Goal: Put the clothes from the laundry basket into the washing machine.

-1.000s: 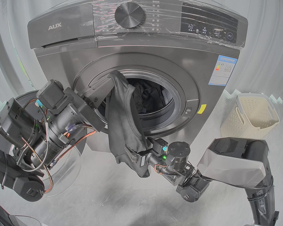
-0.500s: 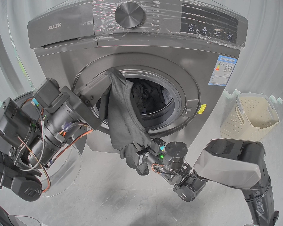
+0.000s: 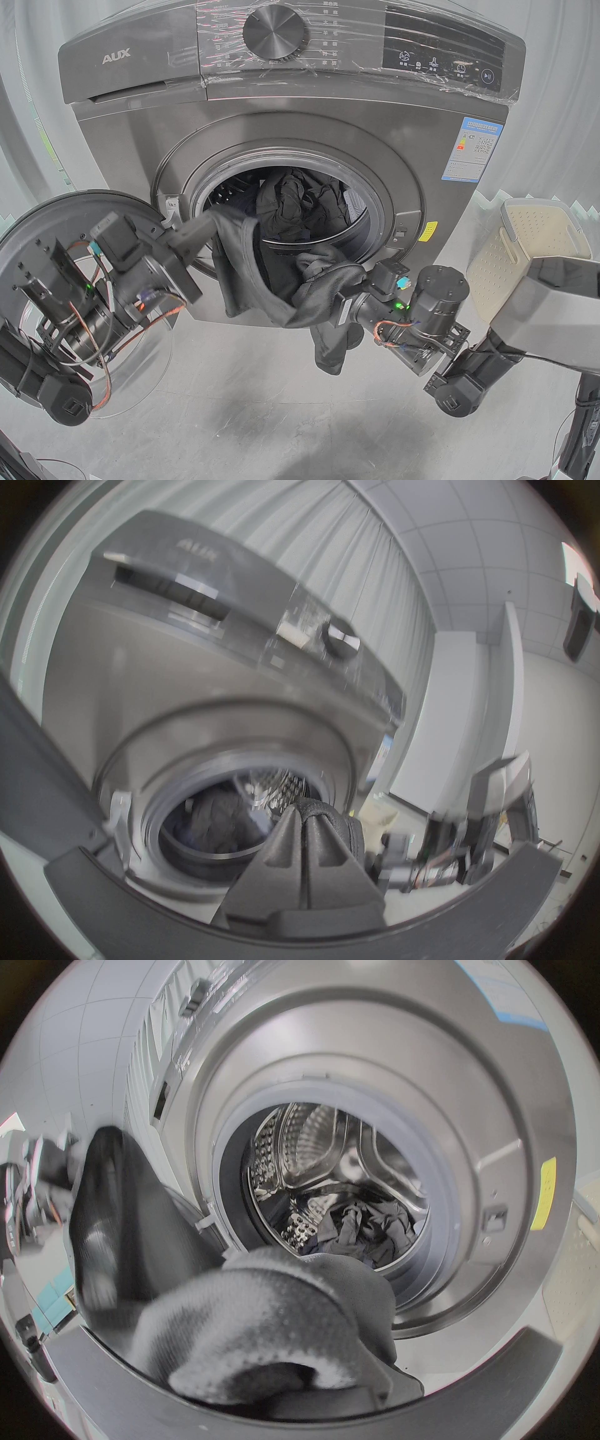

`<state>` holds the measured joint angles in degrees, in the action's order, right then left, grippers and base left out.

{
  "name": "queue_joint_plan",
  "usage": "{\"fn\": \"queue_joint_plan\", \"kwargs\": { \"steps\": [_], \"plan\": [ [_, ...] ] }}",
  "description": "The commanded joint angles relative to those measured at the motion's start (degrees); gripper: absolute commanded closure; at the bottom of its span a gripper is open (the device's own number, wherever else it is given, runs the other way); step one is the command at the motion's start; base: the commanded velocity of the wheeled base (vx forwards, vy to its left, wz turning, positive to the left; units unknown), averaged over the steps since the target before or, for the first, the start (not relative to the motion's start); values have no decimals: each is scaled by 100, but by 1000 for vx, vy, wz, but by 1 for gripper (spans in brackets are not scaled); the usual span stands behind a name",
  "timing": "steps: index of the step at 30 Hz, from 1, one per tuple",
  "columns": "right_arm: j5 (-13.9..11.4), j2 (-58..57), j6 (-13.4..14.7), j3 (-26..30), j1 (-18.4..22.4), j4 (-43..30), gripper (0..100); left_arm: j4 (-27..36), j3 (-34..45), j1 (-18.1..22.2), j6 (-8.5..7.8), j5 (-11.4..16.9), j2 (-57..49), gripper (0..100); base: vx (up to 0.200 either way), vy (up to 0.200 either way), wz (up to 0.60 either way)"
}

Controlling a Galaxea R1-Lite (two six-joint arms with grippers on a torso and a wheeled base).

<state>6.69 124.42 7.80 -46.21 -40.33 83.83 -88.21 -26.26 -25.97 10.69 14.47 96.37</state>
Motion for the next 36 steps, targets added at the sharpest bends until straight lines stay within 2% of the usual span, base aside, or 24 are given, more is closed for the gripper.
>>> {"fn": "queue_joint_plan", "kwargs": {
  "steps": [1, 3, 4, 5, 8, 9, 14, 18, 20, 23, 24, 25, 28, 30, 31, 36],
  "plan": [
    [-1, -708, 2, 271, -10, -7, 100, -29, 604, 118, -111, 126, 664, 100, 0, 0, 0],
    [-1, -717, 2, 245, -28, -7, 100, -38, 727, 118, -234, 205, 910, 100, 0, 0, 0],
    [-1, -717, 2, 245, -37, -7, 100, -38, 736, 118, -243, 214, 928, 100, 0, 0, 0],
    [-1, -717, 2, 218, -89, -7, 100, -47, 754, 127, -348, 249, 1191, 100, 0, 0, 0],
    [-1, -708, 2, 209, -151, -7, 100, -38, 710, 127, -384, 267, 1341, 100, 0, 0, 0],
    [-1, -708, 2, 201, -151, -7, 100, -47, 719, 127, -384, 267, 1367, 0, 0, 0, 0],
    [-1, -700, 2, 95, -107, -34, 100, -38, 982, 153, -366, 320, 1420, 0, 0, 0, 0],
    [-1, -673, 2, -98, -63, -139, 100, -38, 1413, 153, -419, 627, 1675, 0, 0, 0, 0],
    [-1, -656, 2, -221, -72, -174, 100, -47, 1492, 162, -498, 759, 1886, 0, 0, 0, 0],
    [-1, -656, 2, -353, -63, -227, 100, -47, 1598, 171, -735, 803, 2088, 0, 0, 0, 0],
    [-1, -656, 2, -353, -63, -227, 100, -47, 1598, 171, -735, 803, 2088, 0, 0, 0, 0],
    [-1, -620, 2, -450, -54, -227, 100, -47, 1747, 171, -858, 812, 2158, 0, 0, 0, 0],
    [-1, -576, 11, -538, -37, -227, 100, -47, 1967, 127, -999, 1005, 2176, 0, 0, 0, 0],
    [-1, -576, 11, -538, -37, -227, 100, -47, 1967, 127, -999, 1005, 2176, 0, 0, 0, 0],
    [7, -559, 28, -538, -81, -218, 100, -56, 2134, 136, -1148, 1383, 2132, 0, 0, 0, 0],
    [7, -568, 11, -555, -133, -227, 100, -56, 2195, 162, -1201, 1647, 1939, 0, 0, 0, 0]
  ]
}}
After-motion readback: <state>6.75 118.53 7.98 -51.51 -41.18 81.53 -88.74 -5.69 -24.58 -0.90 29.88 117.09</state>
